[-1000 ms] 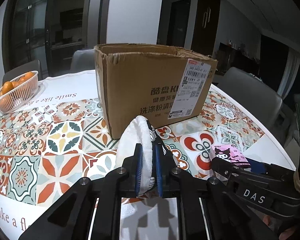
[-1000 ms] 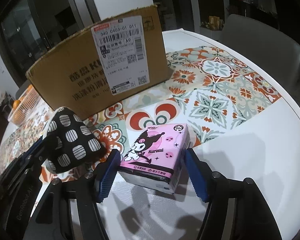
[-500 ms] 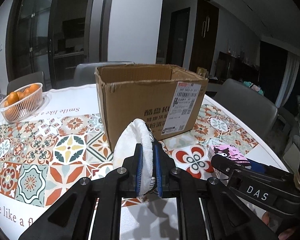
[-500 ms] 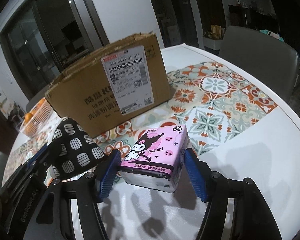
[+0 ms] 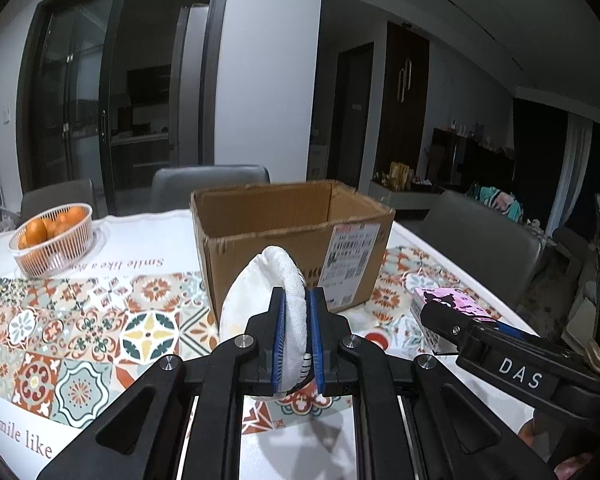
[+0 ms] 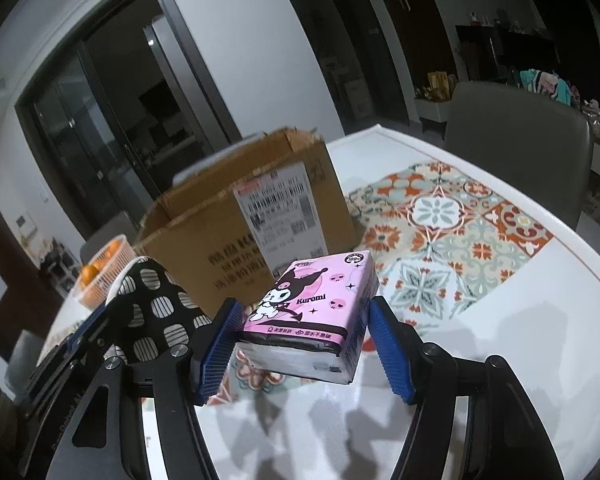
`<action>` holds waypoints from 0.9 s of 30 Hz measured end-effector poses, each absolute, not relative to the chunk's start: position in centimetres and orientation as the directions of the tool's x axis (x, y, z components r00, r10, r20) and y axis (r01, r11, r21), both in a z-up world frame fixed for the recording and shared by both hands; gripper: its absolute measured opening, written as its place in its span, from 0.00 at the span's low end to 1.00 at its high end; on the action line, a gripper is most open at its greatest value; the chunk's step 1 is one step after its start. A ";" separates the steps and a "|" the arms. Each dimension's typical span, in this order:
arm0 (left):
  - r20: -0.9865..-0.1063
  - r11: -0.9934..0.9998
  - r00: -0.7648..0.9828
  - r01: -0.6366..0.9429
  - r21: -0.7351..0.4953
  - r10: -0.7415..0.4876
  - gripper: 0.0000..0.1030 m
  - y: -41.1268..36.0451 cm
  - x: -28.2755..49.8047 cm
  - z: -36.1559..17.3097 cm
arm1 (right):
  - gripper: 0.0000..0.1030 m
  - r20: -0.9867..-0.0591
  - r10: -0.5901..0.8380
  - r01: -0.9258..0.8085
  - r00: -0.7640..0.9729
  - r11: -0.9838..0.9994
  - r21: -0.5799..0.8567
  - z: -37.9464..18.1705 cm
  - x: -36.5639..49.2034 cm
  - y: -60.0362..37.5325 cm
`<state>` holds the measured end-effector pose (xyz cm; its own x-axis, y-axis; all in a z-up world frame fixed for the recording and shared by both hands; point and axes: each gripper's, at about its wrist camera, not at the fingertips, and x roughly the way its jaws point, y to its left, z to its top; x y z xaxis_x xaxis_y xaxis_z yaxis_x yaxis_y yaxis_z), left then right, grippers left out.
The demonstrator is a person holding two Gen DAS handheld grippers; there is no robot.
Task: Organize soft objects
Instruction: 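Lift the pouch and tissue pack and carry them over the box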
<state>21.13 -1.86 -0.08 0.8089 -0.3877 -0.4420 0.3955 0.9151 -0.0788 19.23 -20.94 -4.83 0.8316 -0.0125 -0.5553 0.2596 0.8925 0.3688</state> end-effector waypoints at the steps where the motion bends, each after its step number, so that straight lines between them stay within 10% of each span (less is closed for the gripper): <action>1: -0.434 0.915 0.812 0.396 -0.078 -0.389 0.13 -1.9 21.0 0.3 | 0.64 -0.547 -0.013 0.257 0.837 0.891 0.373 -4.5 19.2 -21.0; 27: -0.260 0.920 0.887 0.390 -0.018 -0.381 0.13 -2.6 22.0 7.0 | 0.64 -0.334 0.007 0.146 0.943 0.890 0.431 2.7 20.4 -22.3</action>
